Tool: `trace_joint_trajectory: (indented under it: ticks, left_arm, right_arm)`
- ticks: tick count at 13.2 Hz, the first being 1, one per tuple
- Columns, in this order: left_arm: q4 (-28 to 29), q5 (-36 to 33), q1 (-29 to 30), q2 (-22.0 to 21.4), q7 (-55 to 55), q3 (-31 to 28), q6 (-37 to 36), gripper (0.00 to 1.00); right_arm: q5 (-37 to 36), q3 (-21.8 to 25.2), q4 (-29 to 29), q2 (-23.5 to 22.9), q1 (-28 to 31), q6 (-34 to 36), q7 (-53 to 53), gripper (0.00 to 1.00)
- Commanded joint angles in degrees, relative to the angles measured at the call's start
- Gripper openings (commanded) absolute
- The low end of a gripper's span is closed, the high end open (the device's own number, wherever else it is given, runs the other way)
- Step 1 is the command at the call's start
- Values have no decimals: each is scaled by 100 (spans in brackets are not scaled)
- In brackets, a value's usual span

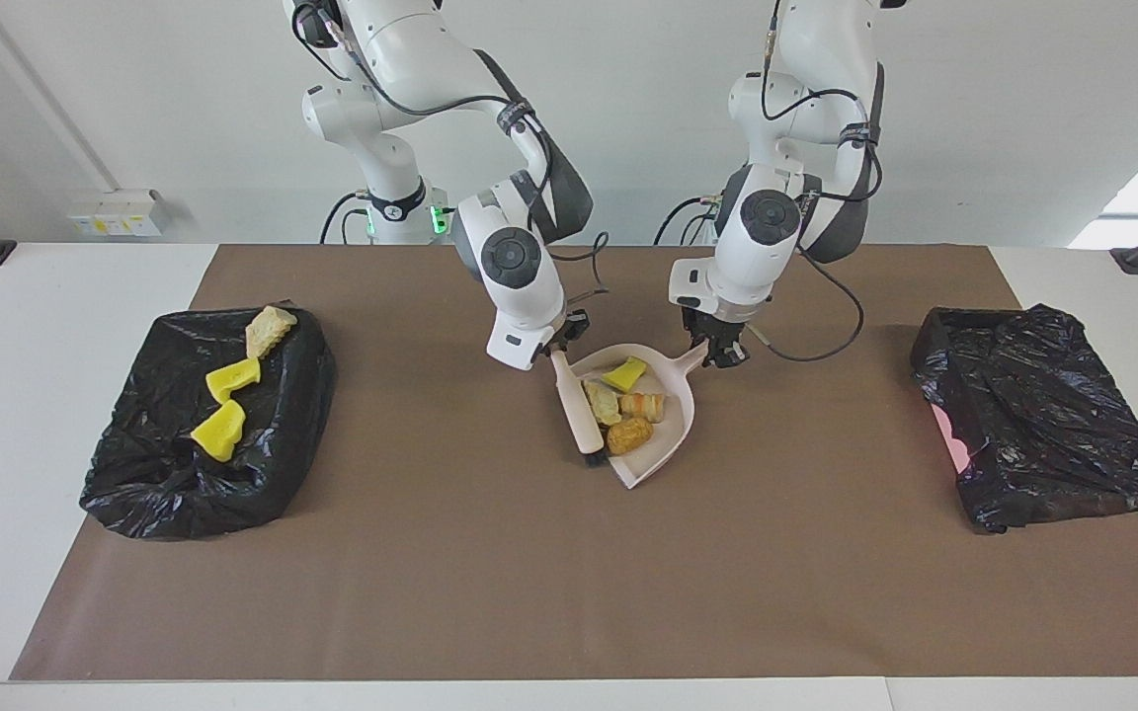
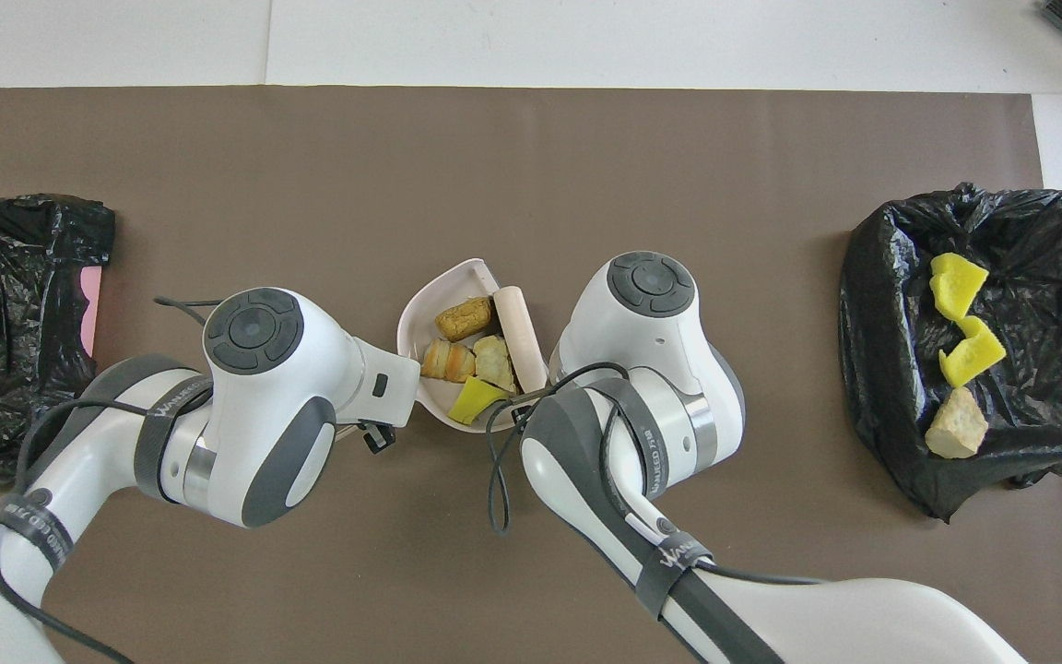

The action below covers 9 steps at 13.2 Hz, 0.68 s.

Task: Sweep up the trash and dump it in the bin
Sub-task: 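Carry the loaded dustpan with the left gripper to the nearer black bag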

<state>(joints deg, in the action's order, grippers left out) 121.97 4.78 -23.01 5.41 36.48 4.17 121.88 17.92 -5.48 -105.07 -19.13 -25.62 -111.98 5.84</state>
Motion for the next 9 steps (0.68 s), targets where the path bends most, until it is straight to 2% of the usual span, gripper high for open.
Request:
trace_joint_trajectory:
  ticks: [1, 2, 5, 7, 9]
  left_arm:
    - [64, 67, -71, -136, 0, -48, -7, 0]
    - [29, 67, -72, -128, -26, -56, -24, 0]
    - [29, 67, -80, -127, -736, -48, -24, 0]
    - [11, 67, -72, -127, -983, -56, 20, 0]
    - [-111, 76, 7, -189, -1203, -65, 2, 0]
  right_arm:
    - [142, 37, 57, 23, 197, 19, -153, 0]
    - [107, 64, 83, 50, 328, 80, -127, 0]
    - [-217, 82, 57, 505, 654, 474, 91, 0]
    - [-656, 30, 57, 822, 611, 799, 653, 0]
    - [-754, 29, 31, 1095, 401, 1116, 1259, 0]
